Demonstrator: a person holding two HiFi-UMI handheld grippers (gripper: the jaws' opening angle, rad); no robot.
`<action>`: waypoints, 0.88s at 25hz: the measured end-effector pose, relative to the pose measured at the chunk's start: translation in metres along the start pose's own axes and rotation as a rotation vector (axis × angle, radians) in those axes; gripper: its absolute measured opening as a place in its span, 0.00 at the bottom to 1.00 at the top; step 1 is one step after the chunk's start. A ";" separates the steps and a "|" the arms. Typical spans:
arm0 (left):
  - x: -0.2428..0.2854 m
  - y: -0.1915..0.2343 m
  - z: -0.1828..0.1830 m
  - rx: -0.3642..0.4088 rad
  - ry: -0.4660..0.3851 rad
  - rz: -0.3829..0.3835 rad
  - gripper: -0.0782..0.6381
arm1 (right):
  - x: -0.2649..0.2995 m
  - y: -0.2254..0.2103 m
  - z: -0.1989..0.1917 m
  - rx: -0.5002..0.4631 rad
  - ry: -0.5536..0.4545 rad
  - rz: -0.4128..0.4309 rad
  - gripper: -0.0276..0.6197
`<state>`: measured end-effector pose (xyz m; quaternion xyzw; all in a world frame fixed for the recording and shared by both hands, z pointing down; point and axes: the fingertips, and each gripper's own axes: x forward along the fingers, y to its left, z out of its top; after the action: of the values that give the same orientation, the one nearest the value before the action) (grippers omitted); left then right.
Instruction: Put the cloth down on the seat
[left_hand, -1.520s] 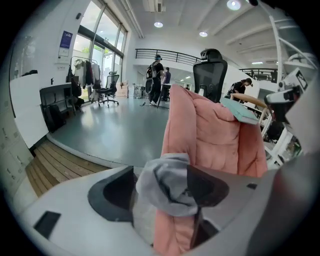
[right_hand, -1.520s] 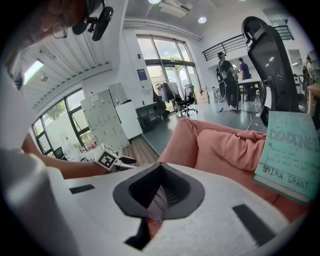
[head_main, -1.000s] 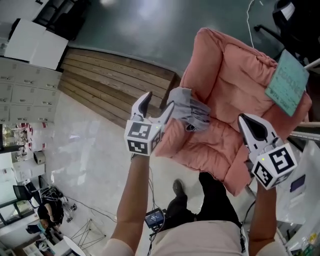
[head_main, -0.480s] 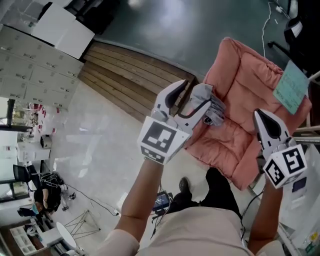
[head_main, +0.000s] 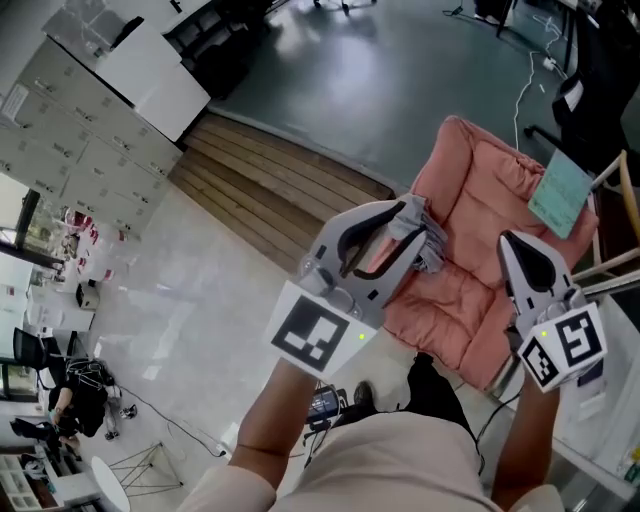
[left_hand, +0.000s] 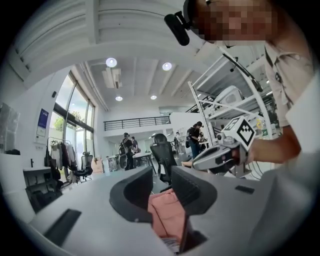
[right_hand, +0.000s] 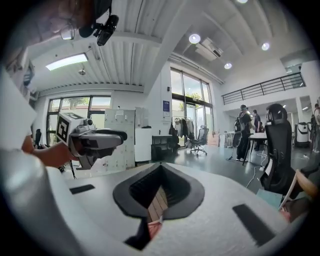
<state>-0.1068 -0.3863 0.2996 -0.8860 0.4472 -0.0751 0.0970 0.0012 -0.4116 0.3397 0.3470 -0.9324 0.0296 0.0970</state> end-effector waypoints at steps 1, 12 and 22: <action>-0.010 -0.004 0.009 0.006 -0.011 0.002 0.25 | -0.006 0.007 0.007 -0.013 -0.008 0.000 0.03; -0.105 -0.035 0.065 -0.062 -0.085 0.078 0.13 | -0.065 0.075 0.066 -0.149 -0.108 0.003 0.03; -0.148 -0.049 0.074 -0.058 -0.105 0.093 0.13 | -0.090 0.103 0.083 -0.189 -0.124 -0.002 0.03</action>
<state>-0.1396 -0.2312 0.2327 -0.8694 0.4842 -0.0110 0.0978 -0.0121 -0.2860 0.2418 0.3386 -0.9348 -0.0799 0.0714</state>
